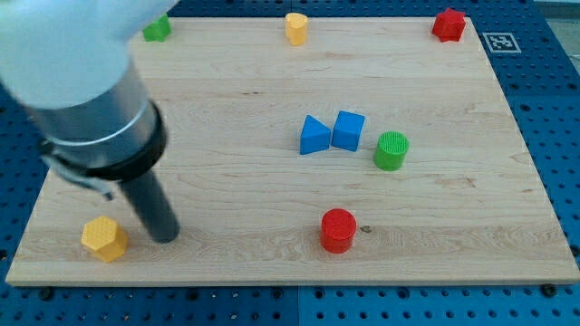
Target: Slide the blue cube with green circle to the bottom right
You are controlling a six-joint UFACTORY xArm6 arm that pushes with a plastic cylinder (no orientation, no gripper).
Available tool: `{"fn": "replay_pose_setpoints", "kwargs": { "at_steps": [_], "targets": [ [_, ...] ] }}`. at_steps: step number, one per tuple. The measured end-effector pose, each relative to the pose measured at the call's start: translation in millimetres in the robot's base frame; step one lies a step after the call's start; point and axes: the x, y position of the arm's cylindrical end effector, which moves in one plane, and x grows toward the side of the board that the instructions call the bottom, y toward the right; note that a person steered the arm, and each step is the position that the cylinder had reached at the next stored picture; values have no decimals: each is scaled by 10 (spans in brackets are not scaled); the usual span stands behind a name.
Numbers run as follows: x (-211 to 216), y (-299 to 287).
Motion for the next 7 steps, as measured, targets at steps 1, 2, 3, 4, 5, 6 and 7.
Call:
{"fn": "replay_pose_setpoints", "kwargs": {
  "at_steps": [1, 2, 3, 4, 5, 6, 7],
  "targets": [
    [-334, 399],
    [-576, 598],
    [-612, 664],
    [-666, 649],
    [-1069, 504],
    [-1494, 534],
    [-1526, 1003]
  ]
}}
